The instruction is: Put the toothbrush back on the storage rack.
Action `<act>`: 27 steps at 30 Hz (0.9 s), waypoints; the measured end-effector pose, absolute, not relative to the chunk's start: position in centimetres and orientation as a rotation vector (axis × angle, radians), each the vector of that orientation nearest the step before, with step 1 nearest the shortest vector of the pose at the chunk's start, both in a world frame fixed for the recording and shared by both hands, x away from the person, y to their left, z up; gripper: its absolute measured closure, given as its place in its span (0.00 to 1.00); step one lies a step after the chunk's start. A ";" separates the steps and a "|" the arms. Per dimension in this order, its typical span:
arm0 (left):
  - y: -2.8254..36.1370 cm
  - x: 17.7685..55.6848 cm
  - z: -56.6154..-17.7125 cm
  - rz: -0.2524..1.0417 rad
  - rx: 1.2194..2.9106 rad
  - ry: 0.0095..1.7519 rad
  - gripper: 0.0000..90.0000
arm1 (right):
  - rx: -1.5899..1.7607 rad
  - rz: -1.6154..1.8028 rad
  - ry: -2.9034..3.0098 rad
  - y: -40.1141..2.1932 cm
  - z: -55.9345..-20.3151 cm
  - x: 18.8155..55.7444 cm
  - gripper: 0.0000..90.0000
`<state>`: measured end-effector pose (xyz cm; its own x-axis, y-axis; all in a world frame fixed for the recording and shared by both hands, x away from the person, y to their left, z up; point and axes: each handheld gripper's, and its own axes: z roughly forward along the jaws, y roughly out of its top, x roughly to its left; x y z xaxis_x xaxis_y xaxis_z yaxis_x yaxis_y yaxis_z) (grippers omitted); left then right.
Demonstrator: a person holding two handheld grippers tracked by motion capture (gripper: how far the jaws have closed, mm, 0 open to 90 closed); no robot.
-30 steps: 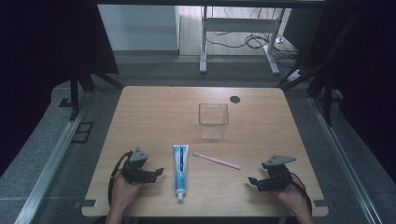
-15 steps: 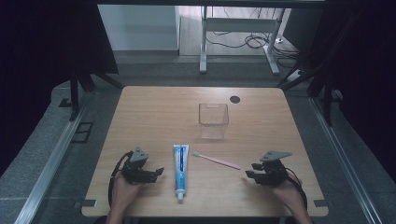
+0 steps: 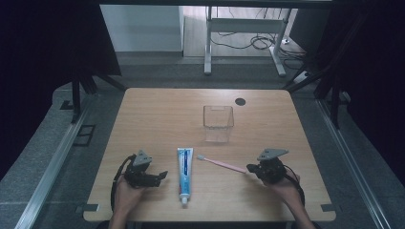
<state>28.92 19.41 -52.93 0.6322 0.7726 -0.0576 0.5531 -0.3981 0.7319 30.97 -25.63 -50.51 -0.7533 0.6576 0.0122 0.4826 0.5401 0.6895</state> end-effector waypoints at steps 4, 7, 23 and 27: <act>19.4 28.9 -52.9 0.378 2.109 1.034 0.15 | 0.983 1.025 2.564 -24.9 -50.4 31.7 1.00; 19.3 28.9 -53.0 0.380 2.116 1.032 0.15 | 0.998 1.005 2.579 -24.3 -50.7 32.3 1.00; 19.1 28.9 -53.0 0.383 2.131 1.028 0.15 | 1.041 0.984 2.592 -24.4 -52.0 33.4 1.00; 19.1 28.9 -53.0 0.382 2.132 1.029 0.15 | 1.029 0.986 2.603 -24.3 -52.1 33.3 0.99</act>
